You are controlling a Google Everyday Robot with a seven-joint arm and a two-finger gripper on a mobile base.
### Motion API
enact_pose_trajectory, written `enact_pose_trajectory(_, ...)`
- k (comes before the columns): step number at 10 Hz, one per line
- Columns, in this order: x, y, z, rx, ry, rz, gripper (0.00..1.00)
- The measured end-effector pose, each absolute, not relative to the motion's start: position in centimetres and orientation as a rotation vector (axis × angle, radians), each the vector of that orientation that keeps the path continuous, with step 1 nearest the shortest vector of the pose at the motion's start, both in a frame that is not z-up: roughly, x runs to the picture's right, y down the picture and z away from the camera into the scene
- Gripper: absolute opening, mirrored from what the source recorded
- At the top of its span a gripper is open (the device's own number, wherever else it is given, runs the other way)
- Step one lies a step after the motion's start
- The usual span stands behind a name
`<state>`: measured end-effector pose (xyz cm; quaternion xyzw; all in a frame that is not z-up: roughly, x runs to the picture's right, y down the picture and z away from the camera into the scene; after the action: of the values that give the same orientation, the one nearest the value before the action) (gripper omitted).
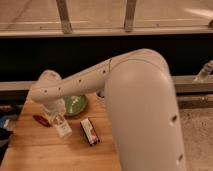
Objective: Place the bottle in the ceramic bowl
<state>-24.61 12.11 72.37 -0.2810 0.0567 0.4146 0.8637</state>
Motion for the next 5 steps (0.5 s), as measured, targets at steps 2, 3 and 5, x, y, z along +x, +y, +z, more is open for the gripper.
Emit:
enact_pose_trajectory(2, -23.3, 7.3, 71.6, -0.528, 0.086, 0.857, 0.0)
enact_pose_trajectory(3, -22.1, 4.6, 72.3, -0.503, 0.064, 0.854, 0.0)
enact_pose_trajectory(5, -20.6, 1.6, 74.2, -0.49, 0.009, 0.854, 0.0)
